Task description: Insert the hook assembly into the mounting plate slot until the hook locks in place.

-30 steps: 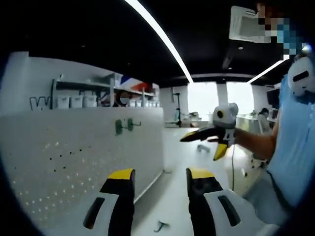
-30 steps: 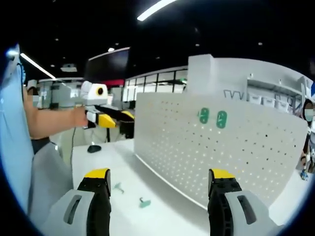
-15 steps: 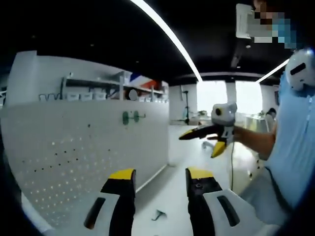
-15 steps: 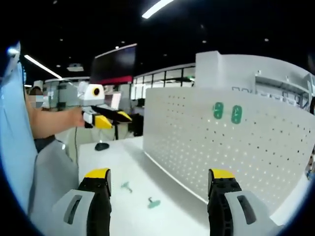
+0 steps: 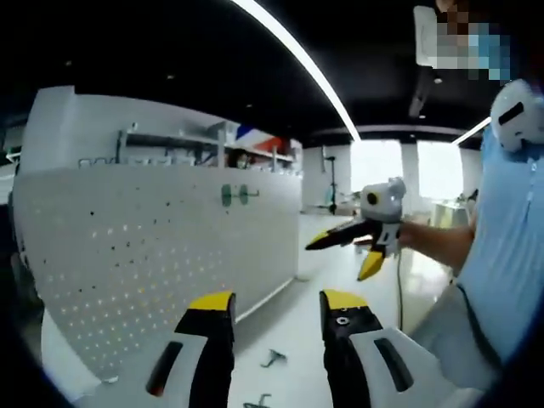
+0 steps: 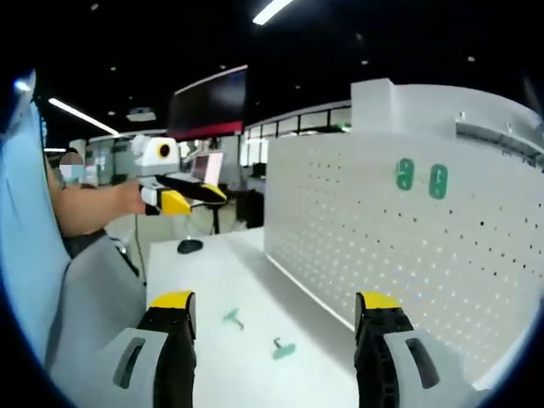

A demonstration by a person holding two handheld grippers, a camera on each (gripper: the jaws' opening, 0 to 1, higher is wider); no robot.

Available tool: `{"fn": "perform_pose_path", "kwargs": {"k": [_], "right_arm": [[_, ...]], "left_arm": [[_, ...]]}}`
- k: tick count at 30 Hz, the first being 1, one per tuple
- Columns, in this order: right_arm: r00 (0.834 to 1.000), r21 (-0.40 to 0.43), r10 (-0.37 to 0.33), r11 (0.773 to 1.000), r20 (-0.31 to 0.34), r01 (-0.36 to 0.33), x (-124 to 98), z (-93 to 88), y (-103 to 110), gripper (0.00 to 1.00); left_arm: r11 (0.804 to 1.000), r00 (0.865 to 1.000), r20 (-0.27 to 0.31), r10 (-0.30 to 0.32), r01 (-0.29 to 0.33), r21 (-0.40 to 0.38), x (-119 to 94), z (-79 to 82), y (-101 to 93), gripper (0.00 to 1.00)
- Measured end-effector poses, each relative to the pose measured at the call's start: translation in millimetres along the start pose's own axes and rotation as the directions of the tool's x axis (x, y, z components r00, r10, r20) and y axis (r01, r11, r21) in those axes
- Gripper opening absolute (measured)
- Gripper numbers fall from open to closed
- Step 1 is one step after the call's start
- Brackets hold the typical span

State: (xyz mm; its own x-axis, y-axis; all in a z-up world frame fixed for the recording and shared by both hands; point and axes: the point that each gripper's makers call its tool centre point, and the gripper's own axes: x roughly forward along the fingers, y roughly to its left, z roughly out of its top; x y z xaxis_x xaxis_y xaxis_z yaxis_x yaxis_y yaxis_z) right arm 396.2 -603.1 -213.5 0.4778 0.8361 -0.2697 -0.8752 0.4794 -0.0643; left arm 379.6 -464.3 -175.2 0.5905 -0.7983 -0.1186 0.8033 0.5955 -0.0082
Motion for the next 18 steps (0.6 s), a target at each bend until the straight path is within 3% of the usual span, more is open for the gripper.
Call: {"fn": "perform_pose_path", "kwargs": {"k": [18], "right_arm": [[0.989,0.019,0.136,0.991,-0.056,-0.135,46.4,-30.5,25.2,0.64]], "left_arm": [[1.000,1.000,-0.024,0.015,-0.015,-0.014,-7.7,-12.5,-1.7,0.39]]}}
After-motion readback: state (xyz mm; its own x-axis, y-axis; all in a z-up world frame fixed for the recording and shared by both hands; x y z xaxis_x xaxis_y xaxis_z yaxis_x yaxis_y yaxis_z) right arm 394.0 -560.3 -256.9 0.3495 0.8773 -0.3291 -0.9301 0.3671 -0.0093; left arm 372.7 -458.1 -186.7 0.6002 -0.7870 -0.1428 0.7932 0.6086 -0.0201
